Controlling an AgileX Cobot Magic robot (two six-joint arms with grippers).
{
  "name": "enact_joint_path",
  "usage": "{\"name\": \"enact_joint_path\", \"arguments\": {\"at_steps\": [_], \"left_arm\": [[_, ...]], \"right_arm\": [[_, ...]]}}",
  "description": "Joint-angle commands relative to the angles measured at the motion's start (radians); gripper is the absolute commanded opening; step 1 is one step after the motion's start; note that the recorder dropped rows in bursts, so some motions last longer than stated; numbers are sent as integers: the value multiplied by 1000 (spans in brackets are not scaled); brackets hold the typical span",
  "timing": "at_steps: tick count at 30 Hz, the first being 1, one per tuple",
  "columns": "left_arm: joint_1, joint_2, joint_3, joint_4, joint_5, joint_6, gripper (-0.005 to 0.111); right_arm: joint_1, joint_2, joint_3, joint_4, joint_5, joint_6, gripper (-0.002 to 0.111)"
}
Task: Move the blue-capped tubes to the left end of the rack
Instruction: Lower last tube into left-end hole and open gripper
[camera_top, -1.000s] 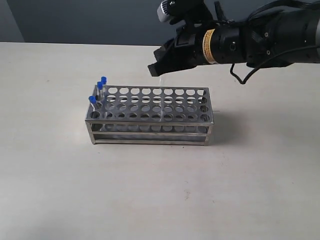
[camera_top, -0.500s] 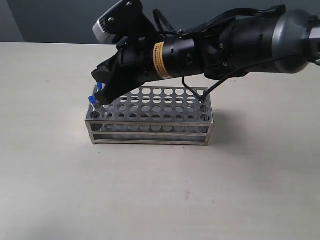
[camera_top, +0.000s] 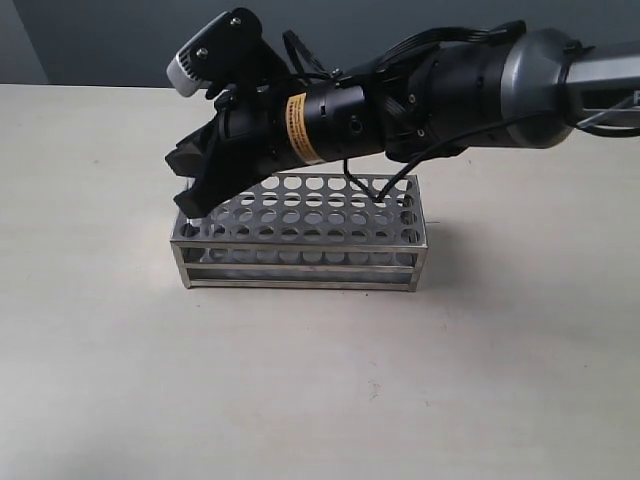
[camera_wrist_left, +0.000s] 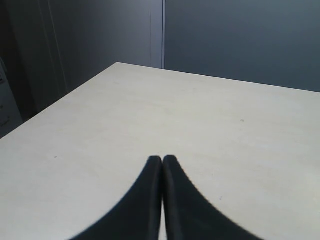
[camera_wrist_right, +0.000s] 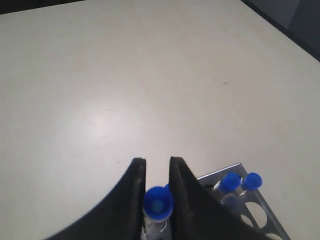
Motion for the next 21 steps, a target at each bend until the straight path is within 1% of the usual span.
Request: {"name": "enact_joint_path", "arguments": {"at_steps": [1,6,11,21], "left_arm": [[1,-4,-1,1,3,-2,1],[1,-4,-1,1,1,-2,1],[1,-4,-1,1,1,-2,1],[1,-4,-1,1,1,-2,1]], "right_arm": [[5,16,-4,0,-9,-4,0],[34,18,-4,0,24,-38,0],[53,18,-6,0,97,-85,0],[53,23,-8,-2,99,-98,0]]}}
